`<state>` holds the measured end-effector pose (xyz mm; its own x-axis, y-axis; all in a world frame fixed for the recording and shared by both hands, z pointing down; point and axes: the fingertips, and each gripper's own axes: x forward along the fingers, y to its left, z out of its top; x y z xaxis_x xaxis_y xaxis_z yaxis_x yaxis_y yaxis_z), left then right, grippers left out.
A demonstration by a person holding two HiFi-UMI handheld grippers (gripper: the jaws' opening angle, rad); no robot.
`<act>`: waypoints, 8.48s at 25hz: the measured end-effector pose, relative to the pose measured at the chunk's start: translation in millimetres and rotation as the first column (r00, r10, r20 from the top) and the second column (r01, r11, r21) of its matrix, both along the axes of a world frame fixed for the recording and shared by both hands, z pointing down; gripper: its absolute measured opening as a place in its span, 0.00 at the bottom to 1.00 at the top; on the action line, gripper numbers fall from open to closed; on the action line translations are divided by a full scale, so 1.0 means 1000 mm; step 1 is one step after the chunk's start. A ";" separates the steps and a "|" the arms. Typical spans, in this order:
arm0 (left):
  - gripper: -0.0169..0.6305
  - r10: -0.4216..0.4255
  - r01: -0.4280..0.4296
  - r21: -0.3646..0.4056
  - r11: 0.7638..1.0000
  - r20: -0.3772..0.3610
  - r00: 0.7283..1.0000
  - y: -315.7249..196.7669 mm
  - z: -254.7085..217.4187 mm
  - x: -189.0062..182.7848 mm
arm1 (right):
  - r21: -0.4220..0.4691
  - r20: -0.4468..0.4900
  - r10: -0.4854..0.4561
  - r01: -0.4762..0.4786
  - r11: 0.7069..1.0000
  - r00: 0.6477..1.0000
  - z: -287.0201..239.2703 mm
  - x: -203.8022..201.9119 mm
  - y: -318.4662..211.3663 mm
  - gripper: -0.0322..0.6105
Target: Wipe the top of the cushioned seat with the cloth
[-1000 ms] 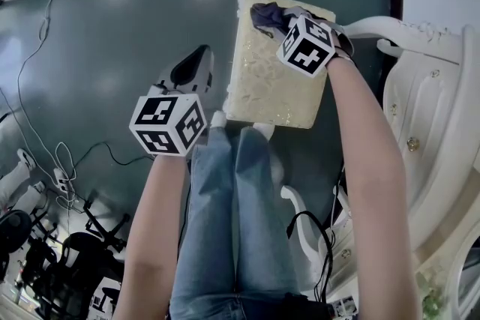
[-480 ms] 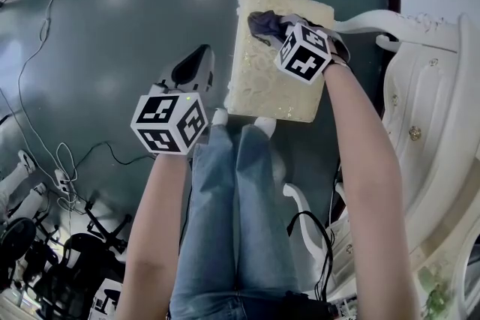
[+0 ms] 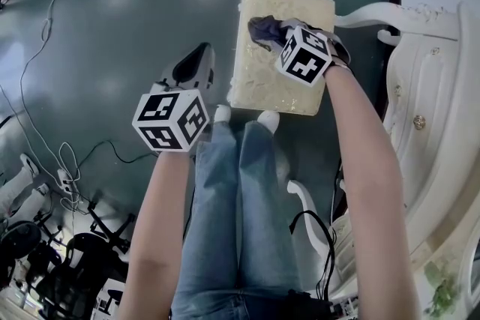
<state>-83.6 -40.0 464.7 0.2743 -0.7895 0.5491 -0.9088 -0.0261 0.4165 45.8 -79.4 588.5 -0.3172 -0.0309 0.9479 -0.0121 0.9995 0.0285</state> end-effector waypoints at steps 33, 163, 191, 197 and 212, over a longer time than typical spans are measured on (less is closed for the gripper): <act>0.03 0.035 -0.035 0.006 0.999 -0.011 0.999 0.021 -0.009 0.013 | -0.063 0.011 0.031 -0.030 0.998 0.999 -0.002 0.008 0.091 0.11; 0.03 -0.111 0.110 -0.077 0.991 -0.010 0.994 -0.010 0.033 -0.070 | -0.044 0.077 0.380 -0.378 0.925 0.922 0.007 -0.084 -0.132 0.11; 0.03 -0.069 0.068 -0.068 0.995 -0.023 0.997 0.003 0.027 -0.049 | -0.059 0.115 0.111 -0.104 0.993 0.987 0.006 -0.098 -0.047 0.11; 0.03 -0.066 0.064 -0.065 0.996 -0.026 0.998 0.008 0.025 -0.048 | -0.094 0.114 0.122 -0.112 0.989 0.986 0.005 -0.098 -0.030 0.11; 0.03 -0.041 0.039 -0.061 0.997 -0.022 0.999 0.018 0.021 -0.038 | -0.164 0.145 0.119 -0.095 0.982 0.982 0.005 -0.093 0.019 0.11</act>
